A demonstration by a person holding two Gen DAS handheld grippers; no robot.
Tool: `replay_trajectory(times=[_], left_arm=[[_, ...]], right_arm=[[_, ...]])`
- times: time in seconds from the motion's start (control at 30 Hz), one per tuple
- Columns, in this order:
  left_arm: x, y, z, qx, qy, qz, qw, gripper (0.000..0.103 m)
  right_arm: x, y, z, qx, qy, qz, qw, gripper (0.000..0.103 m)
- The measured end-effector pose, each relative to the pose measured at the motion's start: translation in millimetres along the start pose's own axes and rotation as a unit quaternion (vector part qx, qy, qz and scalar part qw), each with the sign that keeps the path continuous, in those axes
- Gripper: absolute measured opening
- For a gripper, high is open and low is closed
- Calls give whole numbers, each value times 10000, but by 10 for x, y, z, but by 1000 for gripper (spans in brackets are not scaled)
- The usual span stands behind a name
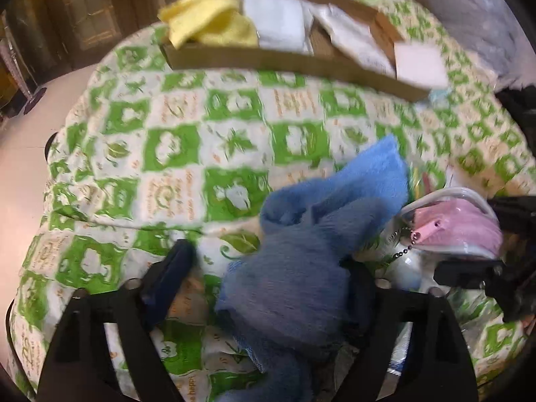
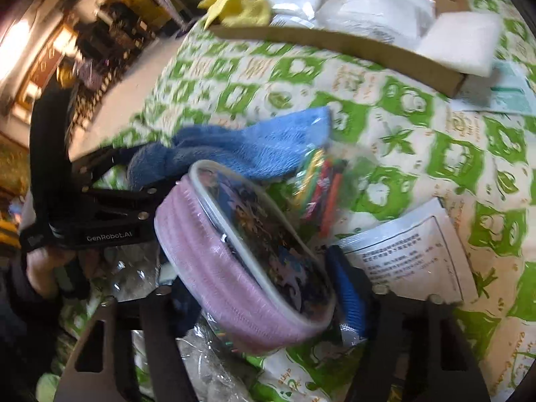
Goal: Organize soft objects
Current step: 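Grasp the blue towel with left tool while right tool grasps the pink zippered pouch, then carry the blue towel and pink pouch over the tray with both tools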
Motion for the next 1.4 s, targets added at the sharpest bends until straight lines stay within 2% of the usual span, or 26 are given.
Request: replay_trajectory(times=[0.1, 0.2, 0.27, 0.3, 0.33, 0.47, 0.57, 0.7, 0.83, 1.03, 1.1, 1.17, 1.4], left_arm=[[-31, -106, 95, 266, -148, -119, 9995, 58], [-92, -183, 131, 368, -201, -185, 9990, 45], [-91, -157, 116, 307, -189, -204, 9991, 44], [-66, -124, 102, 249, -164, -203, 9994, 44], [-38, -91, 86, 186, -126, -194, 9996, 44], [11, 29, -11, -157, -55, -169, 9997, 48], [28, 37, -4, -124, -61, -160, 9998, 48], [56, -73, 17, 86, -46, -165, 9998, 42], [23, -291, 126, 371, -255, -384, 9982, 41], [81, -619, 538, 936, -430, -503, 9934, 41], [91, -619, 639, 963, -454, -482, 9931, 41], [151, -517, 699, 896, -436, -476, 9939, 41], [236, -191, 445, 440, -274, -350, 9980, 41]], right_arm=[[80, -135, 68, 296, 159, -87, 9994, 65], [125, -243, 140, 600, 282, -131, 9977, 65], [108, -273, 142, 692, 296, -147, 9971, 64], [106, -275, 134, 695, 267, -174, 9971, 57], [93, -302, 92, 686, 232, -183, 9972, 43], [-10, -247, 46, 589, -41, -203, 9980, 37], [-58, -269, 55, 694, -115, -226, 9973, 33], [1, -384, 106, 845, -85, -217, 9961, 31], [34, -484, 122, 1010, -105, -281, 9944, 31], [118, -755, 221, 1613, -36, -637, 9848, 31], [214, -718, 196, 1504, 85, -829, 9851, 31], [308, -580, 117, 1166, 367, -708, 9900, 32], [326, -428, 115, 735, 504, -582, 9943, 35]])
Point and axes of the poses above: each gripper's, at about its wrist camera, not at the fingertips, and y roughly the way its jaws point, x to its right, z to its top, the point moved 9 cm from there along y, roughly the way its jaws point, and after that the axes turned 4 degrees about x, right-handed, at the moved point
